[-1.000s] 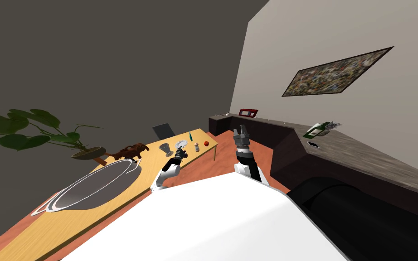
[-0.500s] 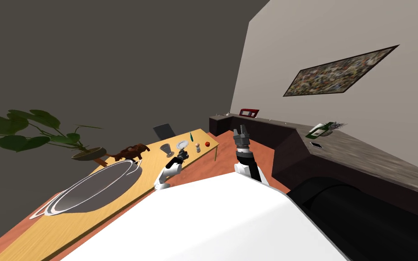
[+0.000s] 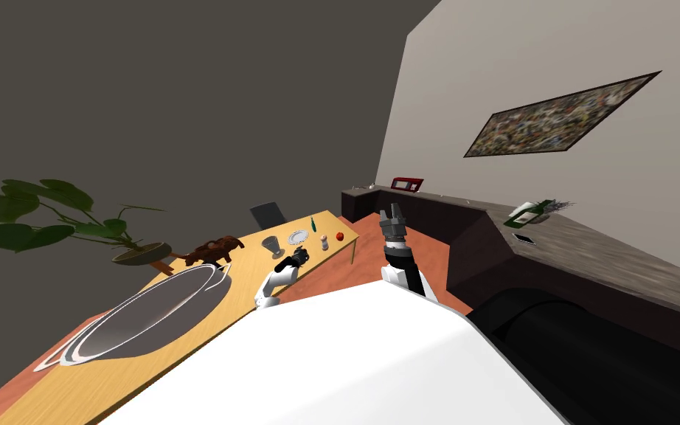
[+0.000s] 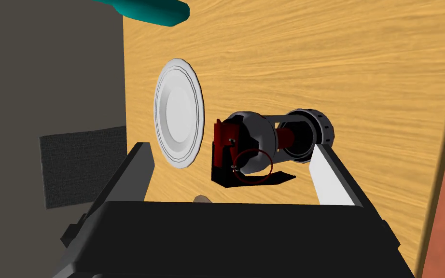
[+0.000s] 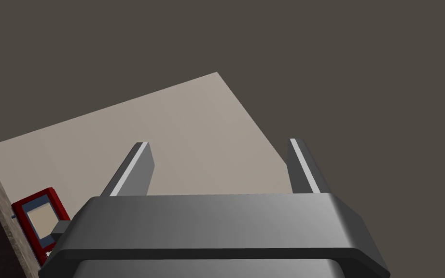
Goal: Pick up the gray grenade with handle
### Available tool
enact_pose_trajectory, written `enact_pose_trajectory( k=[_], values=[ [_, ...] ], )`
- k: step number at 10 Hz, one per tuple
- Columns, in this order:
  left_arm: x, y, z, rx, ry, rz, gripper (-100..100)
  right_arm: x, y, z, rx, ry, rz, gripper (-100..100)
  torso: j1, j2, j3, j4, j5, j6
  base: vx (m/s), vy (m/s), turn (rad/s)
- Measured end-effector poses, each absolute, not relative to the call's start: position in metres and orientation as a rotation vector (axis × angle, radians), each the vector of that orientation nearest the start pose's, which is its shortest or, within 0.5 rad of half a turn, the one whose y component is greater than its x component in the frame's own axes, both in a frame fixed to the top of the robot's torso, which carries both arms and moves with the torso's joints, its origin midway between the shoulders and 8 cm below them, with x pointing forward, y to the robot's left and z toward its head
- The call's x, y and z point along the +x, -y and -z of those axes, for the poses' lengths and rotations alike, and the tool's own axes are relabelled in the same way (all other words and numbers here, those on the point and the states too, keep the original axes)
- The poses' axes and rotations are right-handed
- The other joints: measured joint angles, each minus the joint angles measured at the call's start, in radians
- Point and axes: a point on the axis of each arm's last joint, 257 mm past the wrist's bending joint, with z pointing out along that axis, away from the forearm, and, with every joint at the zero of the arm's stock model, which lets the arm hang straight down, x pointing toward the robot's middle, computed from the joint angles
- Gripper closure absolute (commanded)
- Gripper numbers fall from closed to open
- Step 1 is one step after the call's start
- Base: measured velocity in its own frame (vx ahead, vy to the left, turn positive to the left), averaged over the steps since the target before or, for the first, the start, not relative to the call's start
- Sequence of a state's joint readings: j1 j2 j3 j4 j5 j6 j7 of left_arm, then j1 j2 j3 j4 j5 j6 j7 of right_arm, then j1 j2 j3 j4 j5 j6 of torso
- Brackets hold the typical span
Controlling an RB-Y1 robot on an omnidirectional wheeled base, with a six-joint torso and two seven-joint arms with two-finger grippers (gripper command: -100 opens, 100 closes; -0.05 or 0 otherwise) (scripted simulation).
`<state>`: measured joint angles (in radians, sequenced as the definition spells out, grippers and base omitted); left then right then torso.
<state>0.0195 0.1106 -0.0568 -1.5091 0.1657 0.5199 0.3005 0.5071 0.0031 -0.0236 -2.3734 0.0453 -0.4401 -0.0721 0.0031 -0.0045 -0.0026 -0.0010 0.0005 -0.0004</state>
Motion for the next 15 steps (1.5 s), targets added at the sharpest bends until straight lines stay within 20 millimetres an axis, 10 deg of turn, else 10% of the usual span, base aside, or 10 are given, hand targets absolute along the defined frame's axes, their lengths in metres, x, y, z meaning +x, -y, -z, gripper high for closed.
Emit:
enact_pose_trajectory(
  k=[3, 4, 5, 7, 8, 12, 13, 14, 15],
  values=[
    [0.477, -0.226, 0.417, -2.005, -1.486, 0.994, -100, 0.333, 0.28, -0.052, 0.634, -0.597, -1.318, 0, 0.003, -0.004, -0.002, -0.001, 0.001, 0.0, 0.094, 0.068, 0.002],
    [0.476, -0.226, 0.418, -2.011, -1.49, 0.987, 0, 0.333, 0.28, -0.052, 0.634, -0.597, -1.319, 0, 0.001, -0.001, -0.001, 0.0, 0.0, 0.0, 0.011, 0.008, 0.0],
    [0.476, -0.226, 0.418, -2.01, -1.489, 0.988, -100, 0.333, 0.28, -0.052, 0.634, -0.597, -1.319, 0, -0.002, 0.002, 0.001, 0.0, 0.0, 0.0, 0.039, -0.001, -0.011],
    [0.477, -0.226, 0.426, -2.011, -1.487, 0.986, -100, 0.333, 0.28, -0.052, 0.634, -0.597, -1.319, 0, -0.003, 0.0, 0.0, 0.0, -0.001, 0.0, 0.051, 0.004, -0.008],
    [0.478, -0.226, 0.426, -2.009, -1.486, 0.988, 100, 0.333, 0.28, -0.052, 0.634, -0.597, -1.319, 0, -0.003, 0.002, 0.001, 0.0, -0.001, 0.0, 0.0, 0.0, 0.0],
    [0.477, -0.226, 0.427, -2.01, -1.488, 0.987, 100, 0.333, 0.28, -0.052, 0.634, -0.596, -1.319, 0, -0.003, 0.005, 0.003, 0.002, -0.001, 0.0, 0.0, 0.0, 0.0],
    [0.477, -0.226, 0.427, -2.01, -1.487, 0.987, 0, 0.333, 0.28, -0.052, 0.634, -0.596, -1.319, 0, -0.003, 0.005, 0.003, 0.002, -0.001, 0.0, 0.0, 0.0, 0.0],
    [0.477, -0.226, 0.427, -2.01, -1.487, 0.986, 100, 0.333, 0.28, -0.052, 0.634, -0.596, -1.319, 0, -0.003, 0.005, 0.003, 0.002, -0.001, 0.0, -0.032, -0.003, 0.011],
    [0.477, -0.226, 0.424, -2.008, -1.487, 0.989, 100, 0.333, 0.28, -0.052, 0.634, -0.596, -1.319, 0, -0.003, 0.007, 0.004, 0.002, -0.001, 0.0, -0.055, -0.007, 0.014]
  ],
)
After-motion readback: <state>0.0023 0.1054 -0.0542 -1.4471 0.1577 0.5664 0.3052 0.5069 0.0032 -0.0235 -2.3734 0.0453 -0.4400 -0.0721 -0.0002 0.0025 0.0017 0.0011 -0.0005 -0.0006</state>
